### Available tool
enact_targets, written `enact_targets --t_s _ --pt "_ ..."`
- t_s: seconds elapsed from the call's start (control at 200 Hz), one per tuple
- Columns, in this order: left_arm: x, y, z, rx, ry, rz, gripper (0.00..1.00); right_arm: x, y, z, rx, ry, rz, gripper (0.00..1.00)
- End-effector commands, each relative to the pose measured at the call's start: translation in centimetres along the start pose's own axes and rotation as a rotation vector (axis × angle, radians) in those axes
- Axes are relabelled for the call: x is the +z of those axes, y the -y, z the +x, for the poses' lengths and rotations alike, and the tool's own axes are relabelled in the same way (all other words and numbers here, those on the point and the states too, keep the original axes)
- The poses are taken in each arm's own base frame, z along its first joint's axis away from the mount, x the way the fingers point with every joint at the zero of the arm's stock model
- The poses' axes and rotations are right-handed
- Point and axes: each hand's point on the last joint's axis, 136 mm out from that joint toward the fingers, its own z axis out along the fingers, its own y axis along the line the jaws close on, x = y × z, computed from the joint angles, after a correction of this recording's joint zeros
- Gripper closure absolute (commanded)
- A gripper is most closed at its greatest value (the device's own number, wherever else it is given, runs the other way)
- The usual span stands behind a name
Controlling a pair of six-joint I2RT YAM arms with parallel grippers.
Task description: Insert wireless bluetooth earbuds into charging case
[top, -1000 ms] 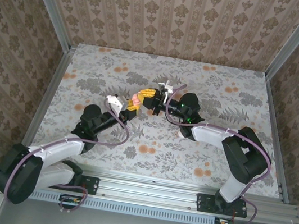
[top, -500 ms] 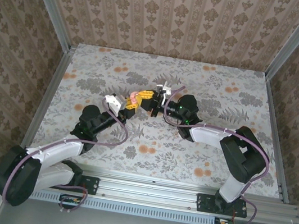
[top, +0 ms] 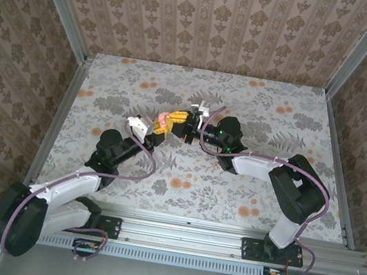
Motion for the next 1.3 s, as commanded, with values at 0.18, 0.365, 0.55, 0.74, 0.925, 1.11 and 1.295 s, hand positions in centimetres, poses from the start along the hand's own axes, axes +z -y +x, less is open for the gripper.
enact_targets --t_s 0.18,0.365,0.55,0.74,0.925,1.11,1.295 --pt "-0.3 0.5 -2.5 0.028 0.077 0.017 0.93 -0.2 0.2 0.4 0.019 -0.018 0.026 0.65" --pt "-0.4 0.6 -2.6 0.036 0.072 0.019 0.93 -1.0 -0.3 -0.9 0.027 -0.012 0.035 0.6" --pt "-0.7 0.6 -2.2 0.062 0.05 0.017 0.93 -2.2 -0.2 -0.7 0.188 -0.196 0.164 0.5" --pt "-0.8 0.5 -1.7 0.065 0.033 0.013 0.93 -5.3 -0.8 -0.3 0.368 -0.312 0.327 0.5" --pt "-0.8 0.6 -1.4 0.066 0.021 0.017 0.93 -6.1 -3.2 -2.1 0.462 -0.291 0.314 0.51" --pt "-0.9 0.7 -1.4 0.064 0.013 0.02 0.93 -4.6 -5.1 -3.3 0.525 -0.296 0.273 0.52" --pt "-0.9 0.8 -1.5 0.058 0.015 0.03 0.93 -2.5 -5.3 -3.6 0.597 -0.294 0.248 0.56"
